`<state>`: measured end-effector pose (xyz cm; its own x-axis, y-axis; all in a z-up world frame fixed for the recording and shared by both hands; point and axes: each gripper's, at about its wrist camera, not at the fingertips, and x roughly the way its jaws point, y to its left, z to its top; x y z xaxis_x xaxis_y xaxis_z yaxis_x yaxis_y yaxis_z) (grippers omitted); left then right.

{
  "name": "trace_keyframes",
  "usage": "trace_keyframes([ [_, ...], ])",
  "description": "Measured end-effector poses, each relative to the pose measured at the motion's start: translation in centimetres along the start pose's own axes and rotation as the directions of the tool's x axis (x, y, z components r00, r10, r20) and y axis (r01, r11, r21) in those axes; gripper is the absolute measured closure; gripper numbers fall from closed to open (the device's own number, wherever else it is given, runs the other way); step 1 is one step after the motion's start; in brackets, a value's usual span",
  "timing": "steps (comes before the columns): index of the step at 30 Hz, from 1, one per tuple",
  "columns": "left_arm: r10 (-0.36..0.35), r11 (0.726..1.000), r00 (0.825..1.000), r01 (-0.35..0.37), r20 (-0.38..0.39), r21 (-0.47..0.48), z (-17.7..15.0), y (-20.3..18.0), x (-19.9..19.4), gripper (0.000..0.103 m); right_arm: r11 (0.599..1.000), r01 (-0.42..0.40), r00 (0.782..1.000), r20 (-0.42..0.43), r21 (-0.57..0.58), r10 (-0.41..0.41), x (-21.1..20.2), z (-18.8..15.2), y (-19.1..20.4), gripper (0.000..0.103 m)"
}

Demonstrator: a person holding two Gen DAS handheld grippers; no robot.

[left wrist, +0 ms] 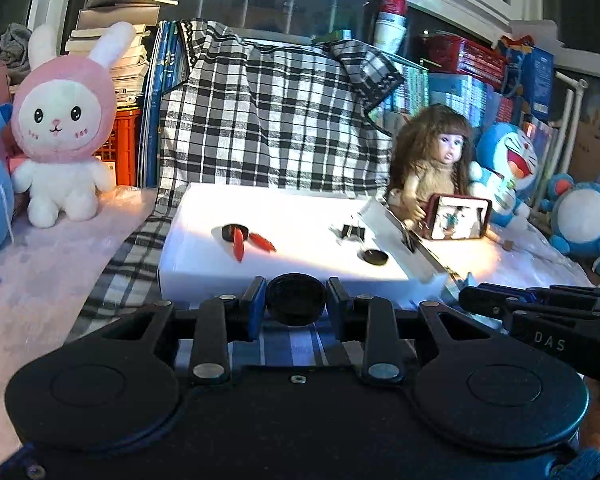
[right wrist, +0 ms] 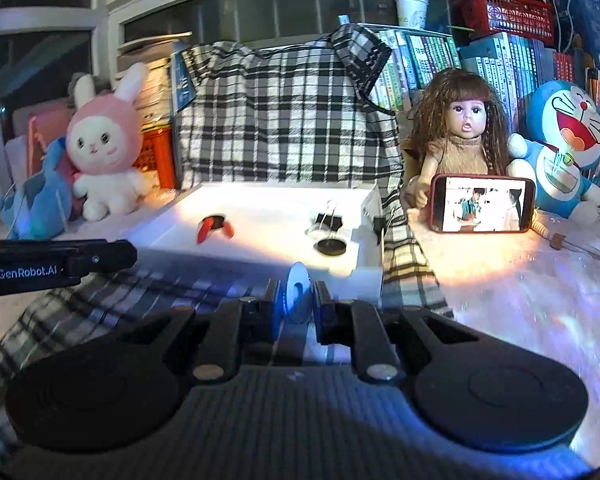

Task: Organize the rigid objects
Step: 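Carry the clip with the right tool while the left tool lowers the black cap into the box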

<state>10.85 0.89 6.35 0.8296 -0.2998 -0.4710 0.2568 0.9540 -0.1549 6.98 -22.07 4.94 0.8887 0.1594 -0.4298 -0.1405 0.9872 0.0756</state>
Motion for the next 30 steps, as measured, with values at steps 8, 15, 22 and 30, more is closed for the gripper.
trace_keyframes([
  [8,0.018,0.998,0.998,-0.021,-0.054,-0.061,2.8,2.3,5.2,0.073,0.996,-0.04,0.998,-0.052,0.08,0.044,4.2,3.1,-1.8,0.083],
  [15,0.07,0.993,0.992,-0.08,-0.107,-0.089,3.5,4.1,9.9,0.073,0.991,-0.028,0.993,-0.108,0.13,0.042,8.3,4.3,-2.7,0.083],
  [22,0.092,0.99,0.986,-0.106,-0.14,-0.091,3.4,4.8,13.0,0.072,0.986,-0.024,0.988,-0.145,0.164,0.048,11.7,4.6,-3.1,0.083],
  [30,0.098,0.986,0.98,-0.119,-0.172,-0.118,2.6,5.3,15.0,0.073,0.991,-0.024,0.984,-0.169,0.134,0.046,13.8,4.1,-2.0,0.083],
])
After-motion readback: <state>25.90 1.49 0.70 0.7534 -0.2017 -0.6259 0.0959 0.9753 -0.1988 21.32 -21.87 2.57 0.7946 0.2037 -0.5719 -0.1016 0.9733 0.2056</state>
